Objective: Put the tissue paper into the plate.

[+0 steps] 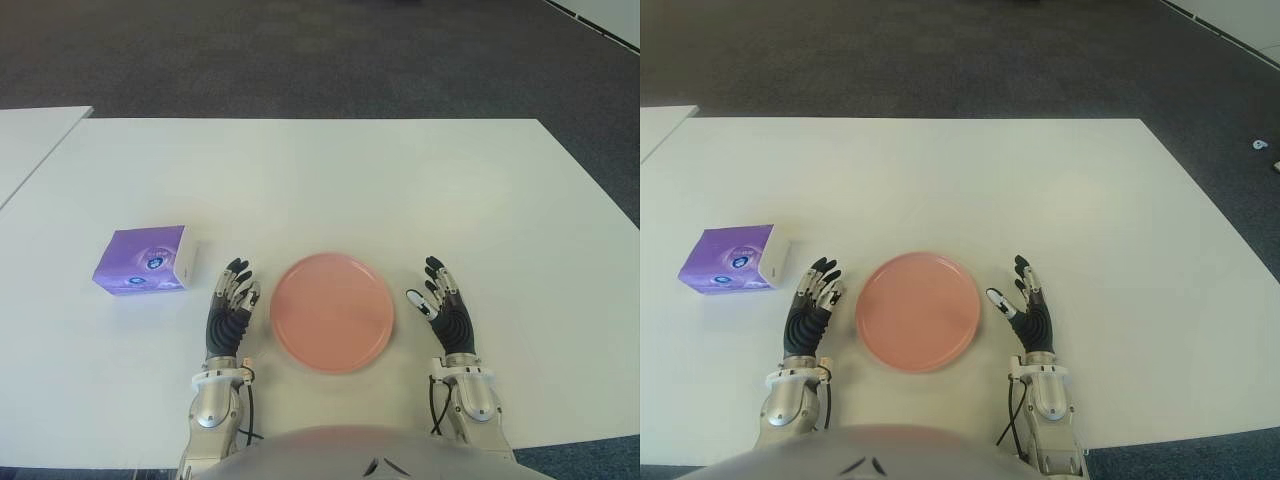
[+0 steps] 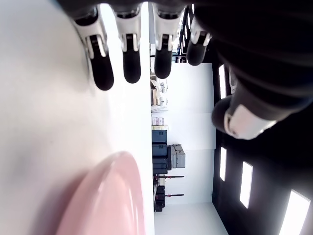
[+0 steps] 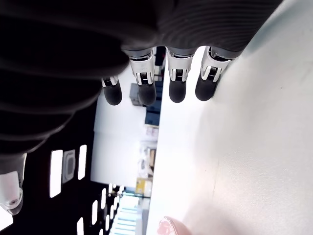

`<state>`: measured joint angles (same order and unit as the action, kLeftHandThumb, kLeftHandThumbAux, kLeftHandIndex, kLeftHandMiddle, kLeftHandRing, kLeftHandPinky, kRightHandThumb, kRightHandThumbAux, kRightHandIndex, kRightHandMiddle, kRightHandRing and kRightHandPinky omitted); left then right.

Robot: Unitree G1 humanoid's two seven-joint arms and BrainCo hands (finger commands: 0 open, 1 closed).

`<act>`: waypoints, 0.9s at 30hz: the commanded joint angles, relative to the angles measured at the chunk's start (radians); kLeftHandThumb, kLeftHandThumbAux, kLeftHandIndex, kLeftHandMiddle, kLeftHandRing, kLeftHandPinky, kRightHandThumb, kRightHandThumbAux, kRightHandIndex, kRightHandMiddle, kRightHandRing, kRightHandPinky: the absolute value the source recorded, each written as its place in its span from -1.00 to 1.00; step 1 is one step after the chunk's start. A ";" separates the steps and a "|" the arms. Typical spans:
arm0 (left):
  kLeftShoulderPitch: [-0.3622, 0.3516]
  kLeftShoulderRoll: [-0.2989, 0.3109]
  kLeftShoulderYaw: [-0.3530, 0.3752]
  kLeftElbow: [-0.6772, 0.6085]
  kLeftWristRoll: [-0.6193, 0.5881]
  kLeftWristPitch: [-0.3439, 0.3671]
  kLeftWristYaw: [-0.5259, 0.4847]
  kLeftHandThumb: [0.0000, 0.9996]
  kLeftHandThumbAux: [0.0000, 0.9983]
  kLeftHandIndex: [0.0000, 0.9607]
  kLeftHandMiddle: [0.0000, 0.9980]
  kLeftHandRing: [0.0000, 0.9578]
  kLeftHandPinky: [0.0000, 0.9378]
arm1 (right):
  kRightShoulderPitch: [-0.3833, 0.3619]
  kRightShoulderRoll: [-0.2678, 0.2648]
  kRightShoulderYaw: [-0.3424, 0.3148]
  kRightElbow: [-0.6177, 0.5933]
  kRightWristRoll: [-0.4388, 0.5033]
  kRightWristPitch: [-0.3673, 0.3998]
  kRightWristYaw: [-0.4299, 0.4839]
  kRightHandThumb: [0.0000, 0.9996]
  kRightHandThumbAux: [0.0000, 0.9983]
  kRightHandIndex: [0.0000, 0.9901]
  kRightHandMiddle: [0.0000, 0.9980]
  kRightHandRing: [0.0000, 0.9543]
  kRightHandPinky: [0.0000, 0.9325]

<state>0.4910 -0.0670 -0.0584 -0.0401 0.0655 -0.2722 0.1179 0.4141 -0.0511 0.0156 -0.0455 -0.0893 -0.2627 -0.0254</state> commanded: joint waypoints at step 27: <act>-0.073 0.308 -0.044 0.059 1.006 0.056 0.727 -0.44 -0.13 -0.75 -0.63 -0.61 -0.58 | 0.023 0.004 -0.011 0.056 -0.011 0.073 -0.024 -0.33 0.06 -0.91 -0.92 -0.98 -0.96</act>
<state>0.4759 0.0869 -0.0704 -0.0516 0.6549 -0.3158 0.5137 0.4080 -0.0449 0.0128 -0.0540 -0.0937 -0.2649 -0.0474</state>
